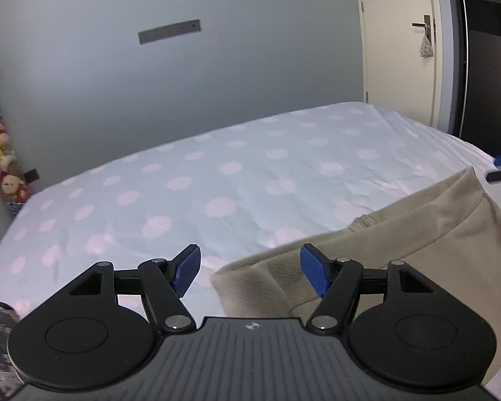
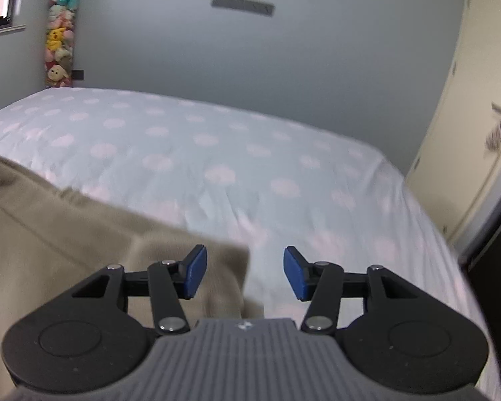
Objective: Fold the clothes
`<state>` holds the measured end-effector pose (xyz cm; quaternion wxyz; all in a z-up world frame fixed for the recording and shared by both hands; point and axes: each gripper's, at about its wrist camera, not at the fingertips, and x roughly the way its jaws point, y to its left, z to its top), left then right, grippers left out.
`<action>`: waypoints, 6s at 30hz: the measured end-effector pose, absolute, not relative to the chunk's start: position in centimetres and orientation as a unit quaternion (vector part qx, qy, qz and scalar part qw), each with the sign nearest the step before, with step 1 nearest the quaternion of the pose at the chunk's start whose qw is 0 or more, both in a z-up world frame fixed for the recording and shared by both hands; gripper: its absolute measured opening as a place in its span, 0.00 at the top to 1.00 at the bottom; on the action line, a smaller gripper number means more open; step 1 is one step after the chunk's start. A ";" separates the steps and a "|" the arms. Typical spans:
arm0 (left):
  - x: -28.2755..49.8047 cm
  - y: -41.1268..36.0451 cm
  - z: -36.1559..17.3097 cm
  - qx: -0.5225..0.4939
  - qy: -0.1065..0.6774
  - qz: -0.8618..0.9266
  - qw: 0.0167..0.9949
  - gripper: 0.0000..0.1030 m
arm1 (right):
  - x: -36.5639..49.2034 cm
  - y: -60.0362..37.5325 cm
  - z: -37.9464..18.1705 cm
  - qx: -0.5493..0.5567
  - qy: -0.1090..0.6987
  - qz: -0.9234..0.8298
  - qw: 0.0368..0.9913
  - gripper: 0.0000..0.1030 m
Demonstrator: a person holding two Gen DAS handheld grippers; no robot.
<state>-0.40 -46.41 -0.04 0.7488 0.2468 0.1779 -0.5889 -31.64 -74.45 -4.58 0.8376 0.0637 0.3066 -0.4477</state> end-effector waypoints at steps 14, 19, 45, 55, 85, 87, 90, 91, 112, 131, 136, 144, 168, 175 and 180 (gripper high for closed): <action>5.5 -47.1 -6.1 0.178 0.300 -0.552 0.758 0.35 | -34.4 -75.9 -9.1 0.195 0.258 -0.406 0.855 0.30; 6.1 -49.3 -7.5 0.143 0.343 -0.552 0.747 0.86 | -33.4 -76.0 -10.2 0.200 0.259 -0.401 0.855 0.56; 9.2 -53.7 -9.5 0.159 0.358 -0.504 0.770 0.94 | -28.6 -80.7 -9.7 0.177 0.265 -0.439 0.840 0.85; 9.5 -55.7 -14.5 0.182 0.396 -0.478 0.763 0.94 | -26.8 -83.7 -17.3 0.243 0.328 -0.436 0.802 0.81; -0.9 -37.3 -11.8 0.023 0.438 -0.339 0.832 0.50 | -39.8 -65.0 -15.5 0.353 0.248 -0.524 0.735 0.31; -0.8 -36.7 -12.1 0.007 0.446 -0.334 0.830 0.48 | -40.1 -64.7 -16.2 0.363 0.255 -0.537 0.718 0.29; -0.7 -35.7 -12.4 -0.016 0.458 -0.326 0.827 0.46 | -42.4 -64.3 -17.2 0.425 0.208 -0.539 0.697 0.28; -0.7 -35.4 -12.6 -0.023 0.462 -0.324 0.825 0.45 | -42.9 -64.2 -17.4 0.439 0.196 -0.539 0.692 0.28; 0.5 -33.6 -16.5 -0.183 0.538 -0.333 0.752 0.28 | -43.6 -65.0 -21.0 0.577 0.113 -0.459 0.666 0.20; 1.6 -34.8 -16.5 -0.177 0.526 -0.356 0.752 0.57 | -41.0 -64.6 -18.6 0.507 0.146 -0.462 0.712 0.70; 0.7 -35.3 -14.3 -0.142 0.491 -0.373 0.775 0.67 | -40.6 -64.5 -16.1 0.490 0.140 -0.472 0.719 0.75; -1.6 -34.3 -9.2 -0.119 0.459 -0.383 0.793 0.69 | -41.8 -62.6 -11.5 0.460 0.138 -0.472 0.739 0.78; -3.9 -28.9 -9.2 -0.094 0.516 -0.337 0.782 0.52 | -47.7 -58.4 -12.4 0.461 0.214 -0.482 0.713 0.67; -3.0 -27.6 -6.4 -0.096 0.464 -0.315 0.822 0.46 | -48.0 -58.3 -12.2 0.456 0.230 -0.502 0.698 0.60; -2.6 -28.4 -5.3 -0.090 0.448 -0.331 0.825 0.44 | -47.2 -58.3 -11.2 0.409 0.249 -0.525 0.704 0.55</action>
